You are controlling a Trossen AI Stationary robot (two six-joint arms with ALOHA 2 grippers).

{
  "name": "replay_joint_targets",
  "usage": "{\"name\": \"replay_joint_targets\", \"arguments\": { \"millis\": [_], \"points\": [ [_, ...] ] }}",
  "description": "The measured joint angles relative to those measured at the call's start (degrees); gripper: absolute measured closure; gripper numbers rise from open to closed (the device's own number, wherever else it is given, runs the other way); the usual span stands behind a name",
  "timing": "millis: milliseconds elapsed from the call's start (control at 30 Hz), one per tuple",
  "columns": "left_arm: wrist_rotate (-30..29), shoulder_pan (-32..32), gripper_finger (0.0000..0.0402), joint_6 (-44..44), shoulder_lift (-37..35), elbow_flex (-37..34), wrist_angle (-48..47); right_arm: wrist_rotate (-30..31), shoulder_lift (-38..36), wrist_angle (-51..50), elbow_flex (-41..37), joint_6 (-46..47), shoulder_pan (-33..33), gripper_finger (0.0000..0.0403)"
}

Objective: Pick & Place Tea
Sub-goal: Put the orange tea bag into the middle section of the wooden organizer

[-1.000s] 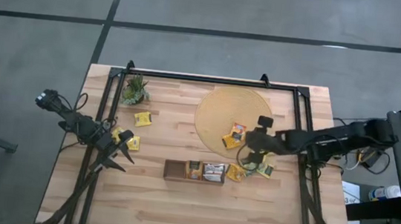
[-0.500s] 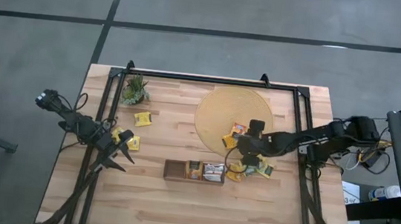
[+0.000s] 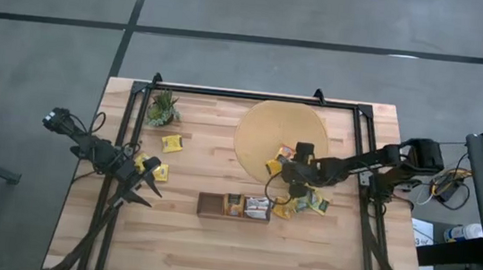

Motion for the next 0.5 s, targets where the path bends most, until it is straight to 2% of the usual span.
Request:
{"name": "replay_joint_targets", "arguments": {
  "millis": [500],
  "points": [
    [0.0,0.0,0.0230,0.0,0.0,0.0,0.0,-1.0,-0.7,1.2,0.3,-0.4,0.0,0.0300]
  ]
}}
